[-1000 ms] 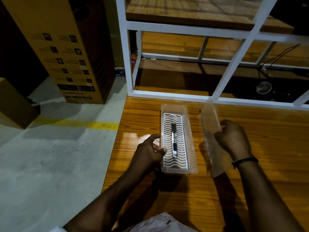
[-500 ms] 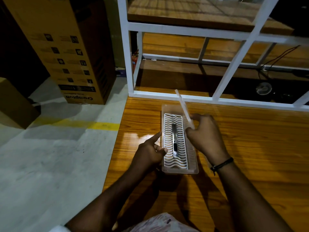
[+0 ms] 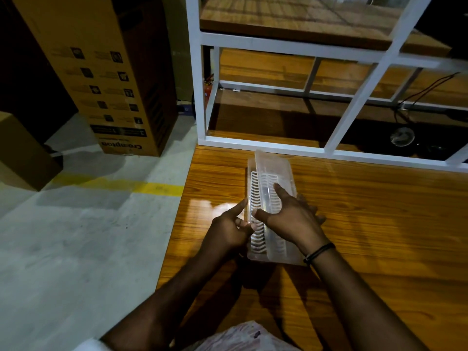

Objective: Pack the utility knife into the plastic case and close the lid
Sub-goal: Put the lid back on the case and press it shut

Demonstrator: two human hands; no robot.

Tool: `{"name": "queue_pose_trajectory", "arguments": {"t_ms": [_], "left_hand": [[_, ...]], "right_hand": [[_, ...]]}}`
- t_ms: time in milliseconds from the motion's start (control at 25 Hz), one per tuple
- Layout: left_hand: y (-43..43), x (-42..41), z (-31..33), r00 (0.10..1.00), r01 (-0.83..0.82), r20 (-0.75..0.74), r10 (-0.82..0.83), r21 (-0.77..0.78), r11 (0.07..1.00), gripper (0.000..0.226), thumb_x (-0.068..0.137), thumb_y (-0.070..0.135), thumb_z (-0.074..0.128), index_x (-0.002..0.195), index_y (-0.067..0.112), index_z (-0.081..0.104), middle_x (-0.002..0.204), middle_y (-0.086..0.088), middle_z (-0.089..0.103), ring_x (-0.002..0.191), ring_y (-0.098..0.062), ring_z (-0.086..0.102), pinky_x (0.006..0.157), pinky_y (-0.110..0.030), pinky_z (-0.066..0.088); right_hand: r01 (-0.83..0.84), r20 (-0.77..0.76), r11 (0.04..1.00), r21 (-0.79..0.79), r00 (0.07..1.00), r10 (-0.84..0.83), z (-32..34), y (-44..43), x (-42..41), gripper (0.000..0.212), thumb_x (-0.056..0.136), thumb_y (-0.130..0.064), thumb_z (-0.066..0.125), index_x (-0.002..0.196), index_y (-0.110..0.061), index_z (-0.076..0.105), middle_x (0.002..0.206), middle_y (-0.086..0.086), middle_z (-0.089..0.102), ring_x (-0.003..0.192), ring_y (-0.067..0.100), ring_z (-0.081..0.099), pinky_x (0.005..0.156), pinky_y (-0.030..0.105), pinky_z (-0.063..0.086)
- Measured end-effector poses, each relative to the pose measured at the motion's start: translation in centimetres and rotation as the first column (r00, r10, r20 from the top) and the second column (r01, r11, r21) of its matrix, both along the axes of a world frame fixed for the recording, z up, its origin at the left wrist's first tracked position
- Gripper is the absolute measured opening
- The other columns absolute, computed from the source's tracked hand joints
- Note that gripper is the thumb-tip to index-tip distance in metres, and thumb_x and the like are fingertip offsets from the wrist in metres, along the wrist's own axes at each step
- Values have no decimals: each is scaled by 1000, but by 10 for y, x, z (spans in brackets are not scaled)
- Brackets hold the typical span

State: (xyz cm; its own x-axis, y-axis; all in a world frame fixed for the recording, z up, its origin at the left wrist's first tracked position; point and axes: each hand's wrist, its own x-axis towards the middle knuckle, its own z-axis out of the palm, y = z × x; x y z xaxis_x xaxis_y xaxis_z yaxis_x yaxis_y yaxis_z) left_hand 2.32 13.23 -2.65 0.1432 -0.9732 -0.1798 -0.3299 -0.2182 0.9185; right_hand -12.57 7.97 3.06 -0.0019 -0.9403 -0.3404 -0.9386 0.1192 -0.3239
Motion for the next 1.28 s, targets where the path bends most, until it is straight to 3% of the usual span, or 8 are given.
{"name": "queue_pose_trajectory", "arguments": {"t_ms": [120, 280, 440, 520, 680, 920, 1120, 1280], "left_hand": [[0, 0, -3, 1000, 0, -24, 0, -8, 1000, 66, 89, 25, 73, 149, 37, 46, 79, 6, 65, 65, -3, 63, 63, -18, 48], [2, 1, -8, 998, 28, -58, -29, -14, 1000, 60, 96, 22, 64, 148, 43, 43, 82, 8, 64, 63, -3, 60, 59, -18, 46], [2, 2, -15, 993, 22, -113, -25, -25, 999, 51, 99, 34, 55, 147, 47, 44, 98, -5, 71, 84, -22, 71, 74, -34, 56], [0, 3, -15, 991, 13, -133, -14, -8, 1000, 57, 92, 50, 57, 147, 47, 44, 95, -3, 69, 80, -18, 70, 71, -33, 55], [-2, 6, -7, 992, 68, -103, -68, -8, 998, 72, 93, 34, 71, 154, 38, 34, 85, 6, 60, 60, -2, 61, 58, -20, 49], [-3, 5, -2, 989, 79, -130, -74, 35, 996, 74, 93, 36, 69, 156, 41, 30, 95, 2, 61, 78, -16, 69, 59, -26, 58], [-5, 4, -2, 990, 106, -96, -101, 45, 993, 79, 91, 37, 72, 156, 41, 29, 100, 0, 60, 89, -22, 71, 68, -32, 61], [-4, 4, 0, 988, 101, -122, -94, 54, 993, 81, 87, 38, 75, 155, 43, 31, 98, -1, 61, 89, -25, 72, 68, -34, 62]], "right_hand": [[15, 44, 1000, 9, 999, -15, -2, -2, 2, 104, 72, -85, 55, 157, -46, 11, 168, 14, 12, 151, 46, 7, 117, 63, 13], [-4, -20, 999, -40, 1000, 3, -13, -3, 5, 109, 69, -89, 50, 158, -38, 13, 168, 17, 8, 148, 46, 9, 115, 61, 20], [-36, -66, 996, -87, 997, 30, -19, 2, 3, 106, 71, -88, 49, 157, -36, 17, 166, 18, 12, 145, 44, 15, 112, 55, 23], [-44, -47, 992, -118, 998, 38, -20, 1, 1, 103, 73, -86, 50, 157, -36, 20, 166, 16, 16, 143, 42, 19, 111, 52, 26], [-12, 153, 983, -185, 987, 41, -24, -4, -10, 84, 85, -64, 62, 156, -32, 31, 166, 9, 25, 148, 35, 20, 118, 48, 26], [230, 501, 943, -241, 862, -83, -31, -12, -28, 57, 90, -26, 72, 143, -13, 55, 141, 9, 62, 127, 27, 60, 100, 39, 53], [226, 489, 909, -349, 872, -29, -39, -8, -22, 46, 93, -14, 65, 139, -12, 59, 143, 10, 58, 131, 30, 54, 107, 44, 49], [226, 475, 917, -328, 879, -47, -40, -7, -20, 45, 96, -13, 63, 140, -10, 57, 144, 10, 58, 131, 28, 55, 104, 34, 47]]}}
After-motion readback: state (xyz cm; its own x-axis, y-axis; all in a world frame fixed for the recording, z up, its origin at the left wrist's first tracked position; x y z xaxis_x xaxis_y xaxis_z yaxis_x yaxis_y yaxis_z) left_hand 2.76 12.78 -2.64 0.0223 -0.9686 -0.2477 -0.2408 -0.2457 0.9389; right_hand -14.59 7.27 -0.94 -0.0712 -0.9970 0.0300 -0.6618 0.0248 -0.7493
